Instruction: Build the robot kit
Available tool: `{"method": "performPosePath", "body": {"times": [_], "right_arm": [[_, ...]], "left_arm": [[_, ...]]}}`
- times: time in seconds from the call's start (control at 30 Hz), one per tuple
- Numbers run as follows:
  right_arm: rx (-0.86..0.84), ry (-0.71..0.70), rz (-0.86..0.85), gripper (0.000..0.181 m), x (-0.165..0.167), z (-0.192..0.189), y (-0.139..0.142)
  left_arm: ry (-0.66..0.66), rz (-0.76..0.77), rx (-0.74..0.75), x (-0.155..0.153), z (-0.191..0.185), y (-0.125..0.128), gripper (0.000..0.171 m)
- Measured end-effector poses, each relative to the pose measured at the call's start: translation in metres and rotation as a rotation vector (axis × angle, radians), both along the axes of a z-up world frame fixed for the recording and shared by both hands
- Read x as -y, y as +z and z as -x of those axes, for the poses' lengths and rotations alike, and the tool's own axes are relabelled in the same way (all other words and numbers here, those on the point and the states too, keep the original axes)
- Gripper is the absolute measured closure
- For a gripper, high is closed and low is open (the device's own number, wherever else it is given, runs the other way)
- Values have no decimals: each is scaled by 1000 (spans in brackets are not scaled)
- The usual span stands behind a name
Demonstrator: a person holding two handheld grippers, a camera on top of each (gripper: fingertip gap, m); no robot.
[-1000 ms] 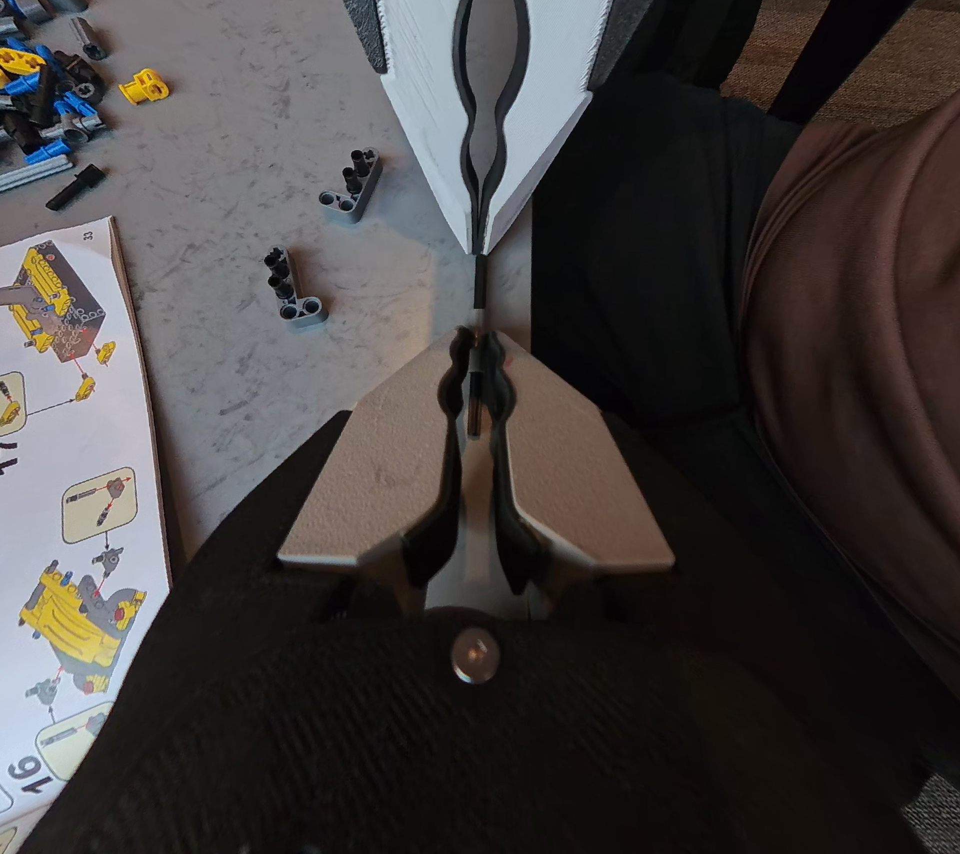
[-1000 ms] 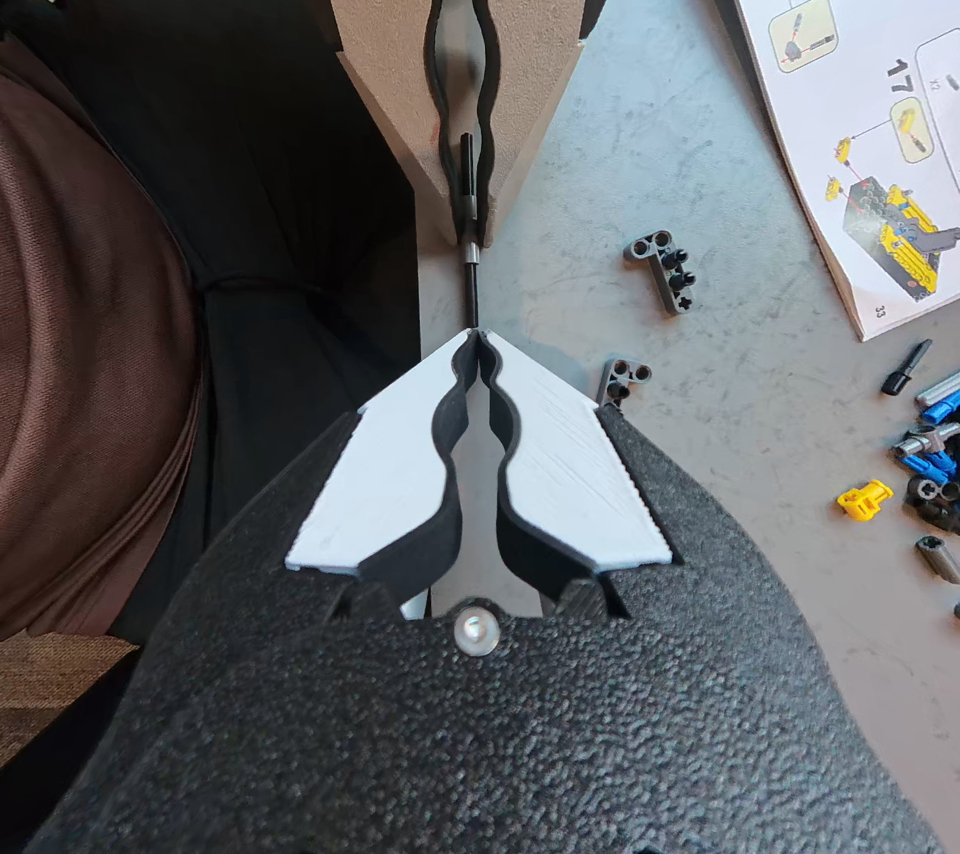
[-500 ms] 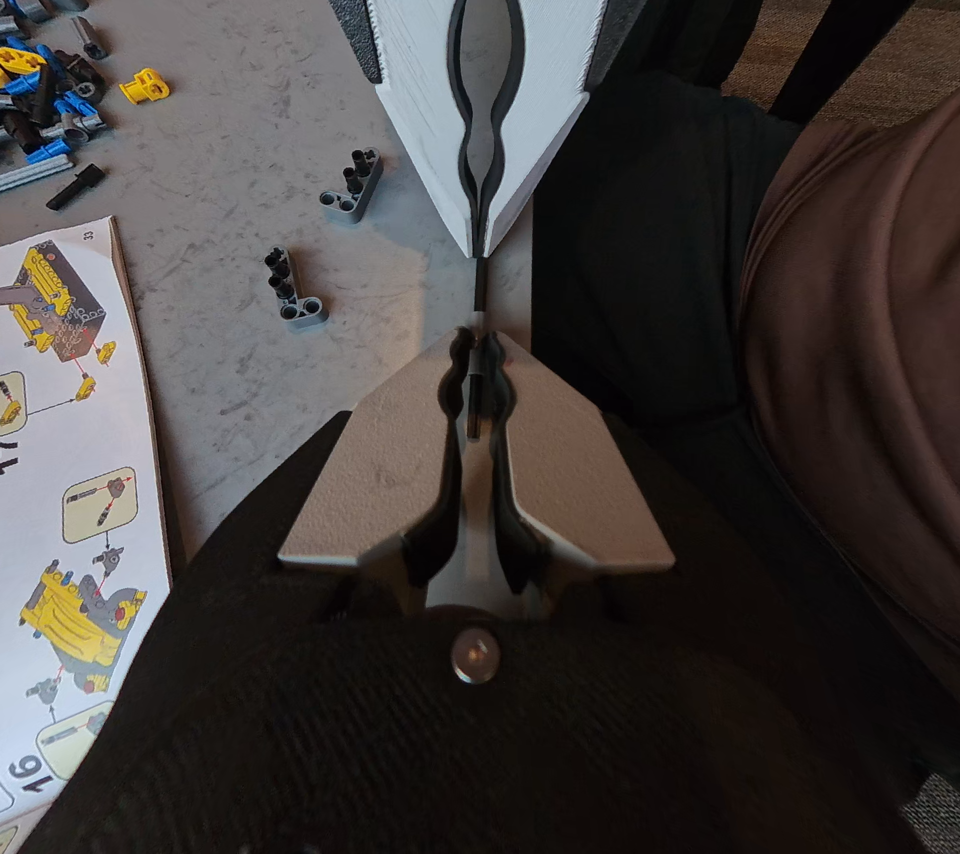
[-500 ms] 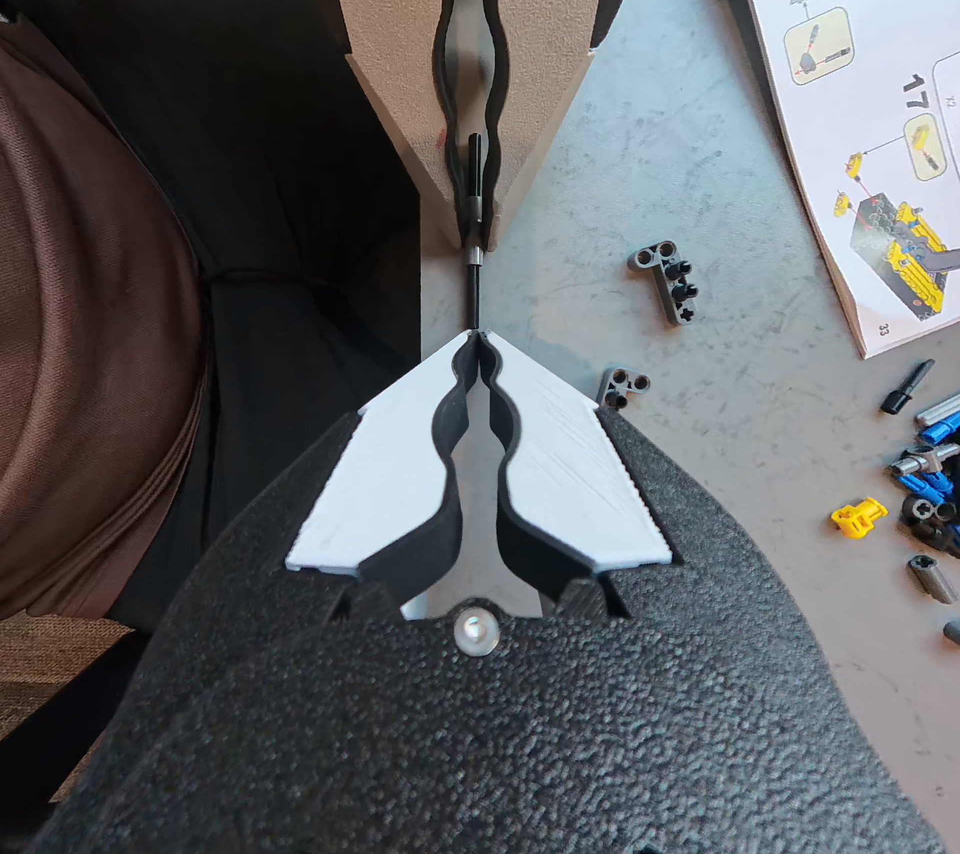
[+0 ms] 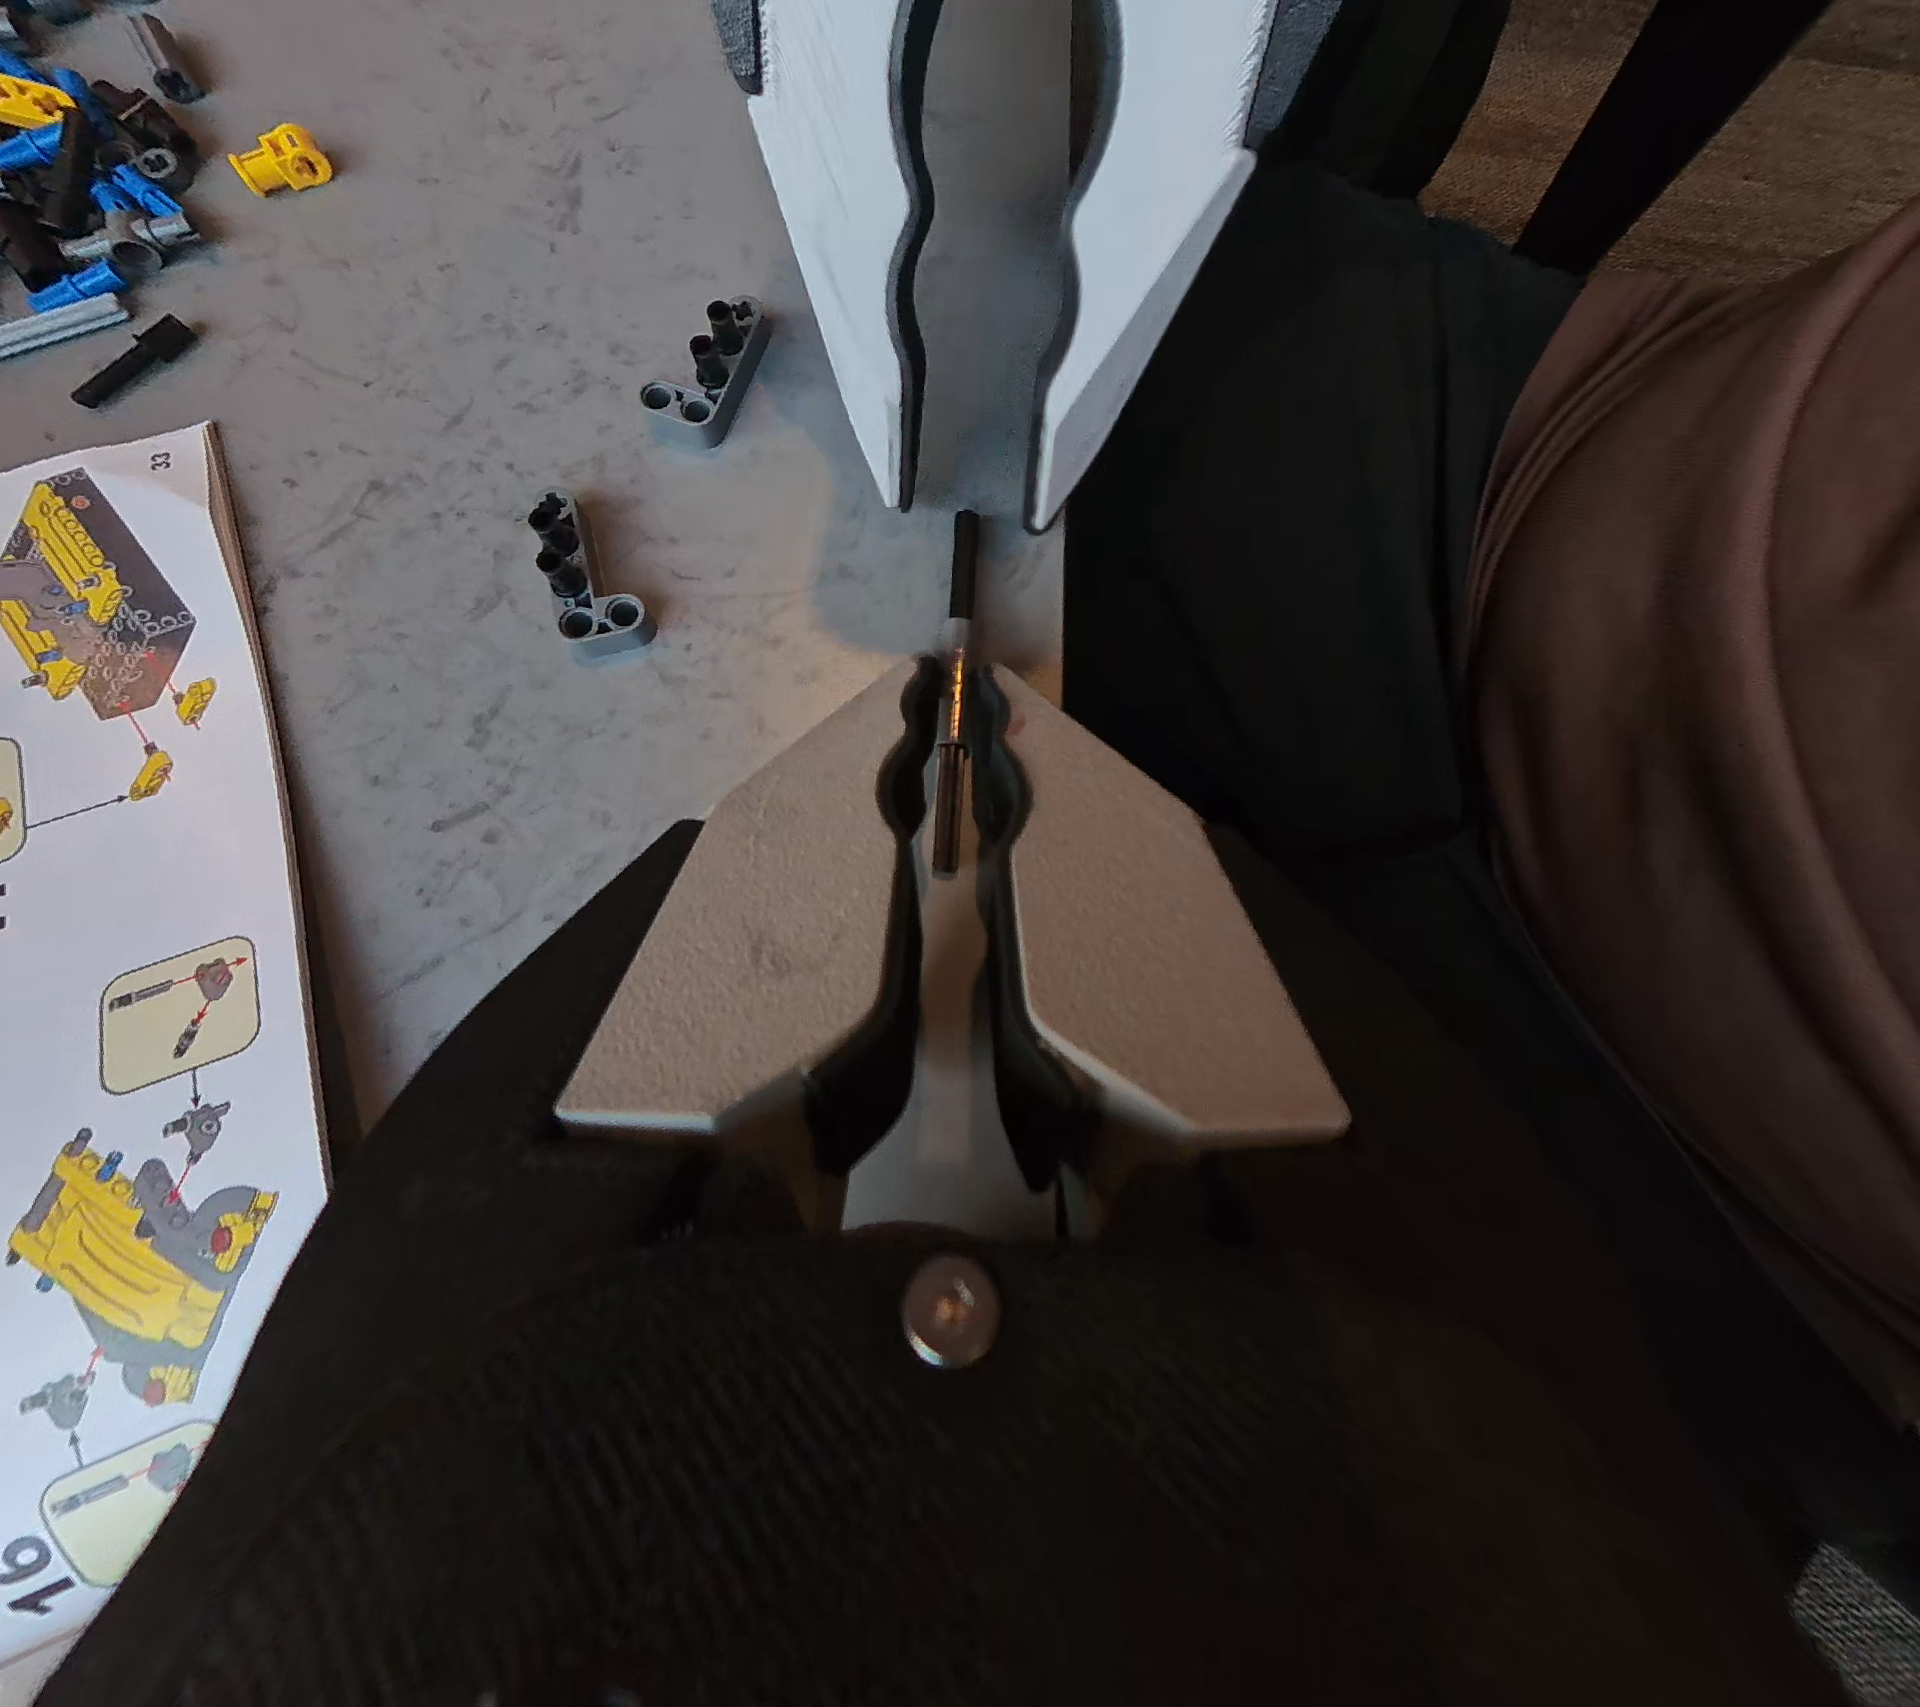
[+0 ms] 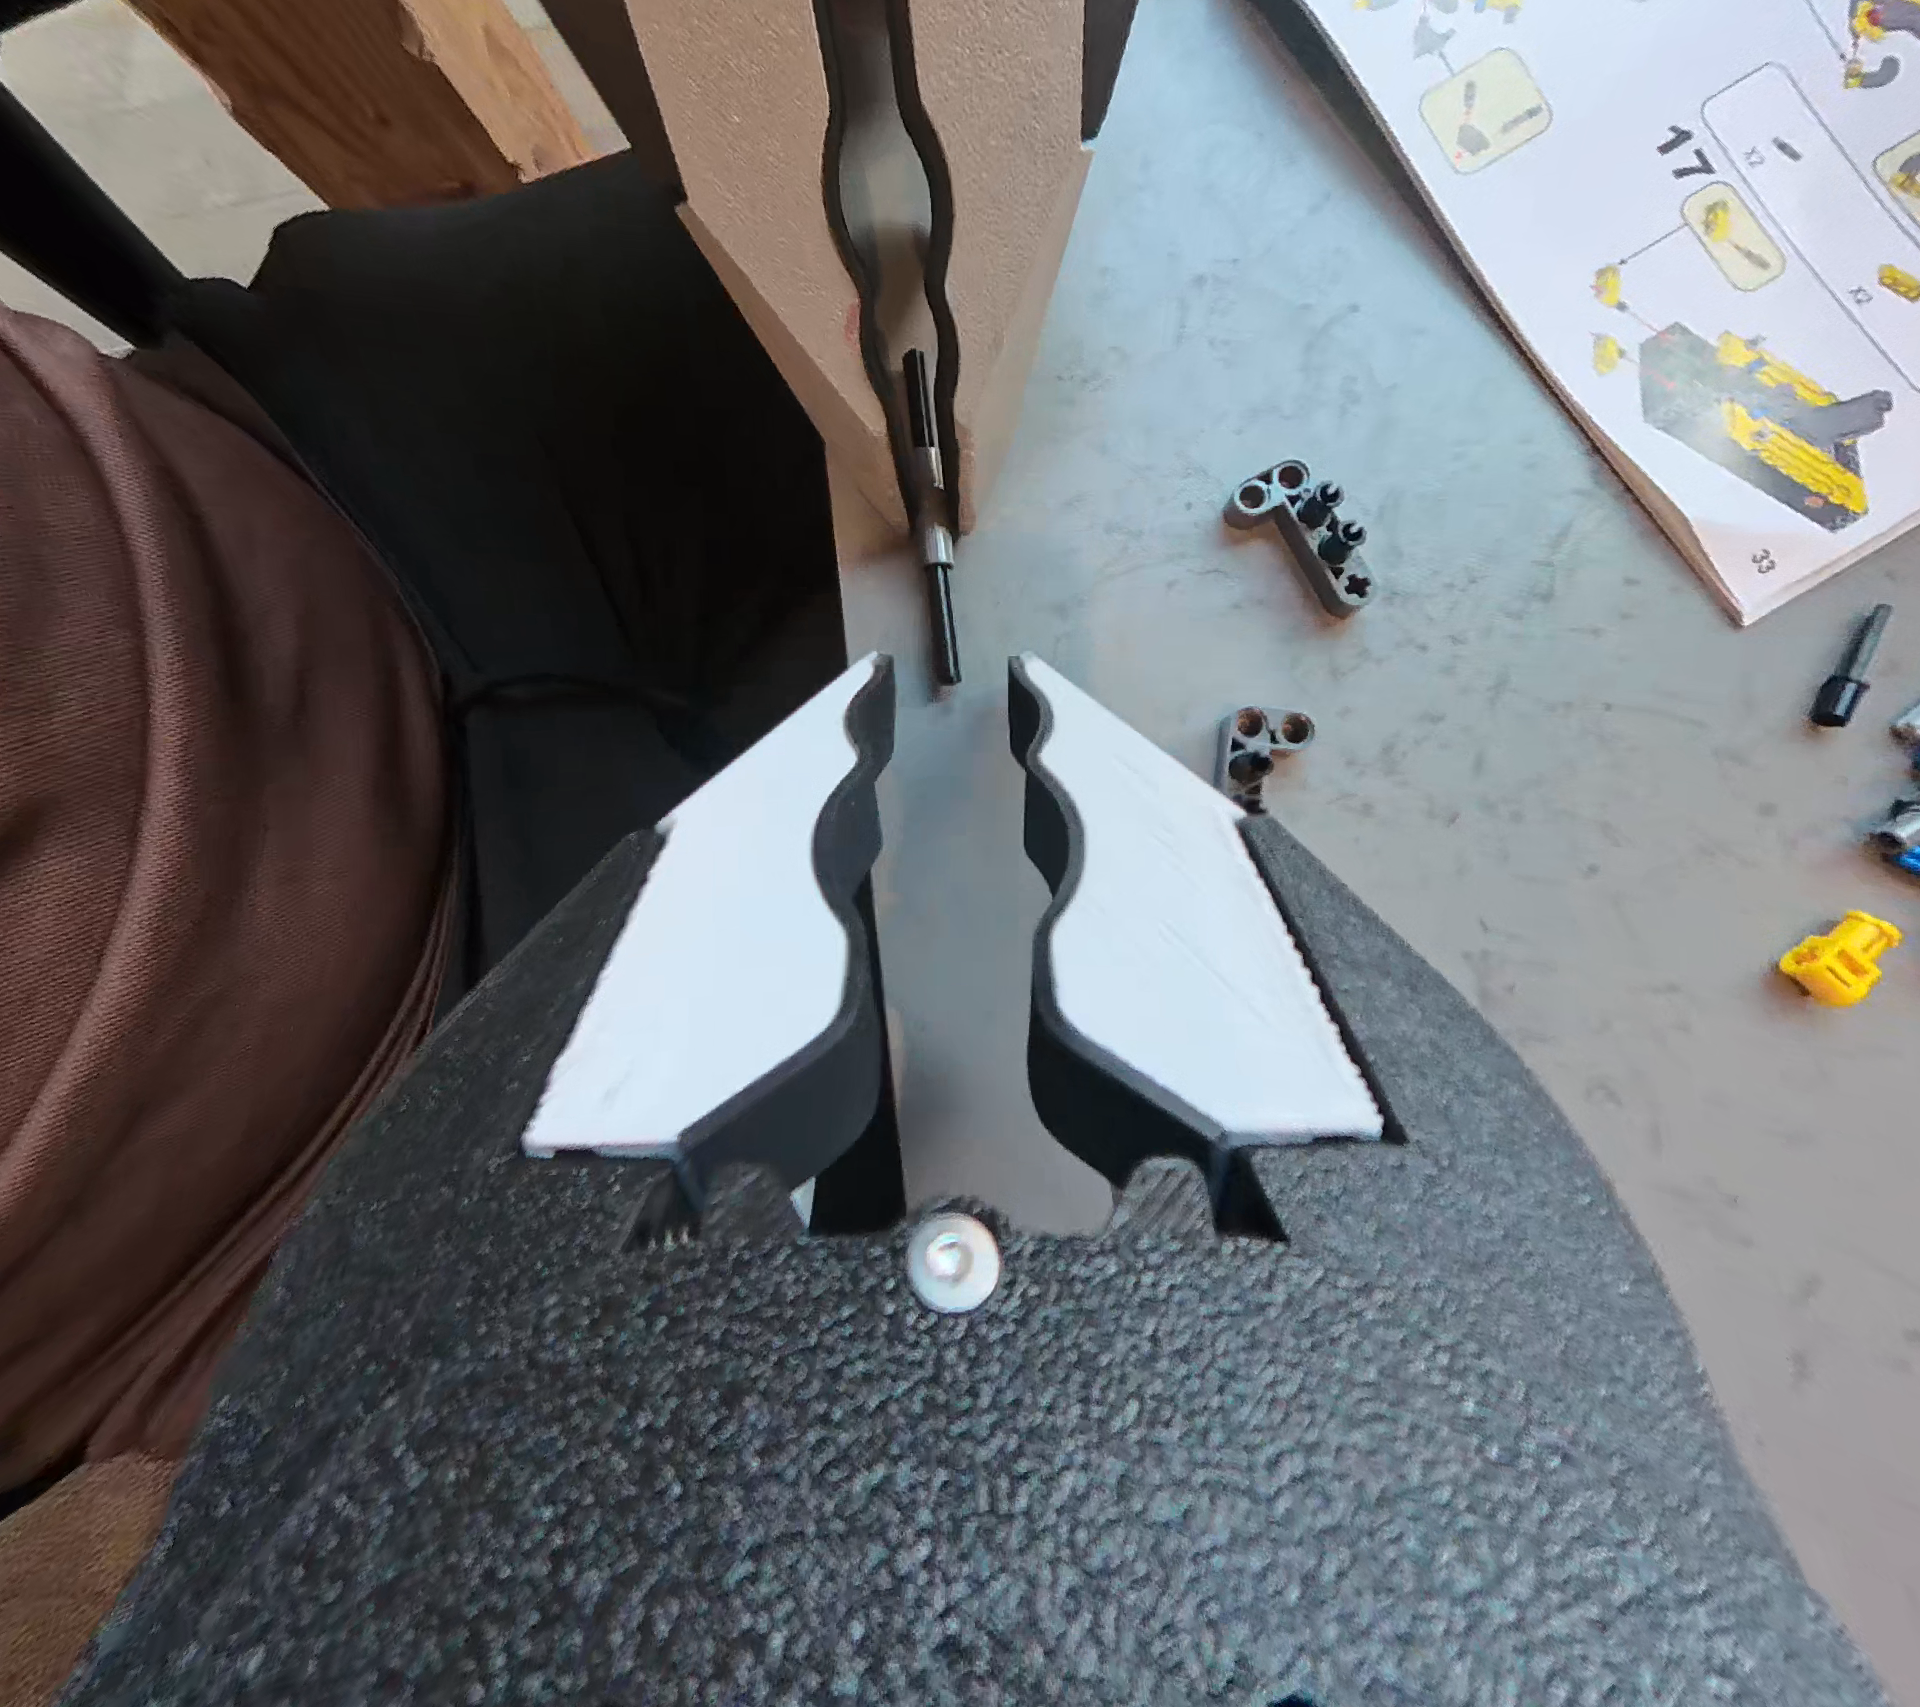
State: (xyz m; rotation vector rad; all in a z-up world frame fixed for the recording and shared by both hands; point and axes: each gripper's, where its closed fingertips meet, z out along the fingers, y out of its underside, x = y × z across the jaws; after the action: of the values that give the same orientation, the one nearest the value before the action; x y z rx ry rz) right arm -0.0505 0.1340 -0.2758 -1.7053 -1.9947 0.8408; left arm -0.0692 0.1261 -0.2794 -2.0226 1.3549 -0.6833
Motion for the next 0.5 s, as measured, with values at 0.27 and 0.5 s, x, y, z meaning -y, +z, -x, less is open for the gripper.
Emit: {"method": "performPosePath", "body": {"times": [0.27, 0.5], "right_arm": [[-30, 21, -47, 177, 5, 9, -3], [-66, -30, -46, 177, -6, 3, 4]], "left_arm": [[-6, -5, 2, 1, 0, 0, 168], [32, 32, 25, -4, 2, 2, 152]]}}
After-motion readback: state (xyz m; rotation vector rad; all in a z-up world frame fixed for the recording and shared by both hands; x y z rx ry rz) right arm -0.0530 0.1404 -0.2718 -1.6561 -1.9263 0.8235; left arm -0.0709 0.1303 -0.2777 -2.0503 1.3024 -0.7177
